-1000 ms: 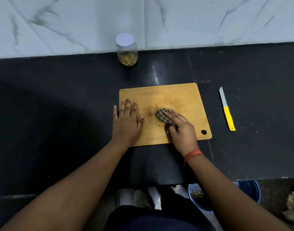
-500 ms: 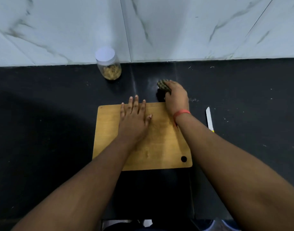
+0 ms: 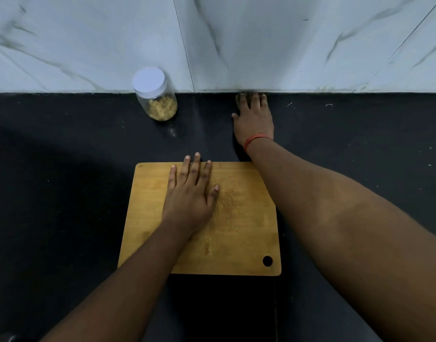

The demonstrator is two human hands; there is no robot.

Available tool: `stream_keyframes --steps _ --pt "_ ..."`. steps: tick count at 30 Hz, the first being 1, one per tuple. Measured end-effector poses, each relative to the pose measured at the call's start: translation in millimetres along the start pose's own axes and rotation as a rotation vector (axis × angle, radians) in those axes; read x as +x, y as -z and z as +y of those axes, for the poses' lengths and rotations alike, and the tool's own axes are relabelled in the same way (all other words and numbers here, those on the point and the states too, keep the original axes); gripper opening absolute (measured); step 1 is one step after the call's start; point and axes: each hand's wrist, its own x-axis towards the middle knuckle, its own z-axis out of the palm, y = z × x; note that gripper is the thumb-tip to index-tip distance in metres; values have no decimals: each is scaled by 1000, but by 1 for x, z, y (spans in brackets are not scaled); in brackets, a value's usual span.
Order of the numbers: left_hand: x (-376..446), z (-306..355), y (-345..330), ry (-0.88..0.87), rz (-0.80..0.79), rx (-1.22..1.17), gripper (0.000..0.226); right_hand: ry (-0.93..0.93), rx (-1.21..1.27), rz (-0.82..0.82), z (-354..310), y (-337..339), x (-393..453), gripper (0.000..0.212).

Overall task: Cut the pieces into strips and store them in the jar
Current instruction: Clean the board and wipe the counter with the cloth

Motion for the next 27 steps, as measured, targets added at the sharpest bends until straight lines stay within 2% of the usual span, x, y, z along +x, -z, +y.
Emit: stream_keyframes --steps 4,8,10,13,18,27 --pt "0 1 0 8 -1 6 68 -12 -63 -60 -3 2 0 71" --pt "-1 1 0 13 3 4 68 -4 -23 -151 -2 16 -3 75" --pt "0 0 0 17 1 11 68 20 13 -118 -1 23 -17 74" --pt "0 0 0 14 0 15 68 60 53 -48 1 30 -65 73" --pt "-2 2 4 23 -4 31 69 65 52 -93 10 34 -163 73" --pt "-67 -21 12 231 72 -85 64 13 -15 -110 28 35 -259 68"
